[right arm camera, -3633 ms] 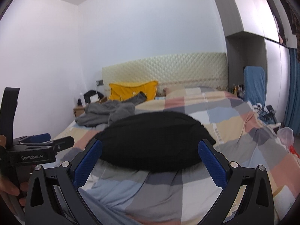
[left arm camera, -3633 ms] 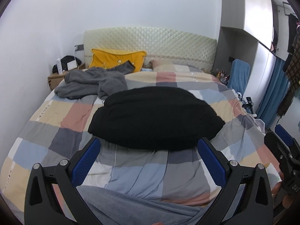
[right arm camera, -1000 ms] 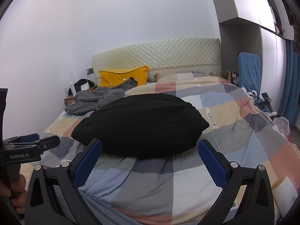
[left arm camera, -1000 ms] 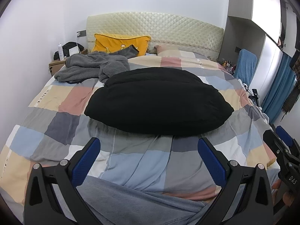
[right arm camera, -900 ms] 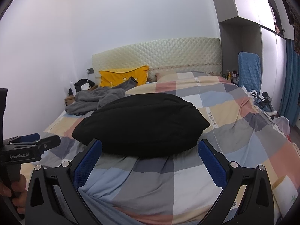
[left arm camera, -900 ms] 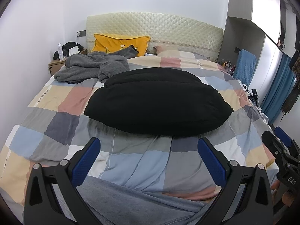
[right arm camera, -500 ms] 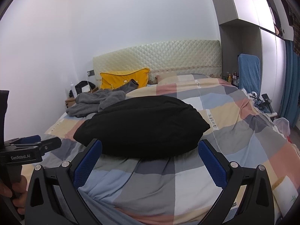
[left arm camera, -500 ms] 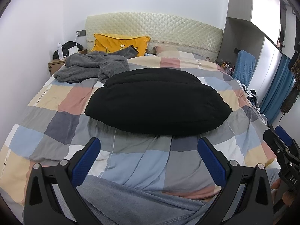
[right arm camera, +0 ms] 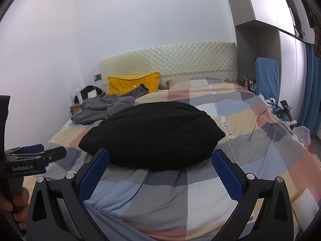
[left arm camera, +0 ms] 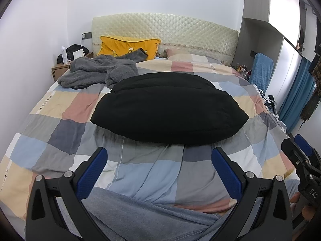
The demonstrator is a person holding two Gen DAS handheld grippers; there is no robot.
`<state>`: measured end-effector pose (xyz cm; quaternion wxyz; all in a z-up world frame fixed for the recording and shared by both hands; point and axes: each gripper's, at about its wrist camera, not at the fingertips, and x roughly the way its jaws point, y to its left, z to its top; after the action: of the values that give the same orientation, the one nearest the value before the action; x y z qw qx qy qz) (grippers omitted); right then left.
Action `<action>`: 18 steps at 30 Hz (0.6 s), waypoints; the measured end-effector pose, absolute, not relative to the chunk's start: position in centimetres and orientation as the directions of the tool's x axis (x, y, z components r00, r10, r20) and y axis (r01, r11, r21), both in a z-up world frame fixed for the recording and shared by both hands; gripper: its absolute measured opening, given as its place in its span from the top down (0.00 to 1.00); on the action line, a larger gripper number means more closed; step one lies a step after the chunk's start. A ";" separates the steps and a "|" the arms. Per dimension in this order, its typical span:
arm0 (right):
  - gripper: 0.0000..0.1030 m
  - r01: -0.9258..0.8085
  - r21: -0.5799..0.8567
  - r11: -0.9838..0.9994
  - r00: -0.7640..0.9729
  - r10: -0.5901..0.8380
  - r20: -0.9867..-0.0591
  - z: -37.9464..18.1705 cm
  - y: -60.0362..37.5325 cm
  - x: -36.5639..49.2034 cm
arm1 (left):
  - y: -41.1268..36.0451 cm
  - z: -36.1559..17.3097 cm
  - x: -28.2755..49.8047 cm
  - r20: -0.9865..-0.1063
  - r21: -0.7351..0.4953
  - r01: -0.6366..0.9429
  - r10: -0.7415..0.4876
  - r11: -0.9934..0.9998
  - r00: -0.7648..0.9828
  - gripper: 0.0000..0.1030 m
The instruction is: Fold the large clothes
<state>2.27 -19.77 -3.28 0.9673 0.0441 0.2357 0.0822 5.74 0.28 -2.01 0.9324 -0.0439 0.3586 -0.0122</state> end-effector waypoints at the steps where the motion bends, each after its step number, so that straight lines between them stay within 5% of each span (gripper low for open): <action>1: 0.00 -0.137 0.126 0.983 0.874 0.179 -0.452 -3.3 -19.8 2.3 | 0.3 -2.0 5.8 -0.666 -0.091 -0.007 -0.056 0.996 0.744 0.00; 18: 0.00 -0.143 0.127 0.981 0.874 0.186 -0.450 -3.2 -20.4 2.7 | -0.2 -1.7 6.2 -0.666 -0.094 0.007 -0.068 0.996 0.743 0.00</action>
<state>2.69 -20.43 -3.17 0.9669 0.0451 0.2365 0.0851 6.19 -0.25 -1.68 0.9325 -0.0424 0.3581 -0.0202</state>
